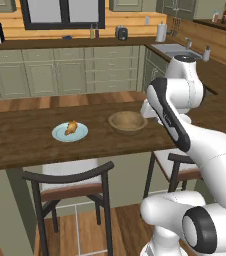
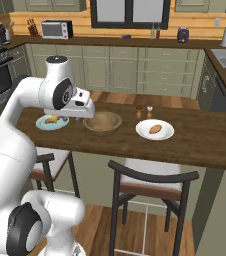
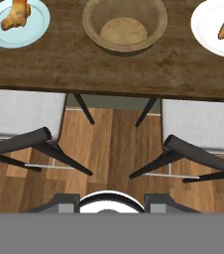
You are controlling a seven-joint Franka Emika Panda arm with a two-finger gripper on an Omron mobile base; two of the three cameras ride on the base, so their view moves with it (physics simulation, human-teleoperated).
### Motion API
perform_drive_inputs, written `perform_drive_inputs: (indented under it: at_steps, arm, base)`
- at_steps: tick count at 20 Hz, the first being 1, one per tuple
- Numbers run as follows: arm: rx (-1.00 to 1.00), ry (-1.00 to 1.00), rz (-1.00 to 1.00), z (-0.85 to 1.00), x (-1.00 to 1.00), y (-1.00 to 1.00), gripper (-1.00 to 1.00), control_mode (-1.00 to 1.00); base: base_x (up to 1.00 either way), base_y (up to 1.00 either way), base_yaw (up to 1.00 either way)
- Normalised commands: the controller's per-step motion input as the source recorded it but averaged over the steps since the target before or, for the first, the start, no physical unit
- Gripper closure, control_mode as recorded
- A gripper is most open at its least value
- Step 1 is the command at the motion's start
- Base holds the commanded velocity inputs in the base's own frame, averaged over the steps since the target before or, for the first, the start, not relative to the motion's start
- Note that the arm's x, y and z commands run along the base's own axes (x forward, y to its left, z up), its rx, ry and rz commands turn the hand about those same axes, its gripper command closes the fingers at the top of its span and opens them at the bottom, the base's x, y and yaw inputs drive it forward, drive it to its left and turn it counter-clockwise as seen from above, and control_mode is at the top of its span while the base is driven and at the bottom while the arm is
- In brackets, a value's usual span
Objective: Pick the chicken drumstick and potato from their plates and place them in the bowl. Then put the bowl in the fridge.
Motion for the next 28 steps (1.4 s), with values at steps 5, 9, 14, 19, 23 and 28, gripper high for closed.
perform_drive_inputs:
  at_steps: [5, 9, 14, 19, 23, 28]
  arm:
    - [0.00, 0.00, 0.00, 0.00, 0.00, 0.00, -1.00, 1.00]
    - [0.00, 0.00, 0.00, 0.00, 0.00, 0.00, -1.00, 1.00]
    - [0.00, 0.00, 0.00, 0.00, 0.00, 0.00, -1.00, 1.00]
    - [0.00, 0.00, 0.00, 0.00, 0.00, 0.00, -1.00, 1.00]
    - [0.00, 0.02, 0.00, -0.01, 0.16, -0.06, -1.00, -1.00]
    - [-0.01, 0.03, 0.00, -0.14, 0.76, -0.63, -1.00, -1.00]
  base:
    - [0.09, 0.00, 0.00]
    - [0.64, 0.18, -0.02]
    - [0.77, 0.21, -0.01]
    - [0.82, 0.11, 0.00]
    - [0.58, 0.00, 0.00]
    - [0.00, 0.00, 0.00]
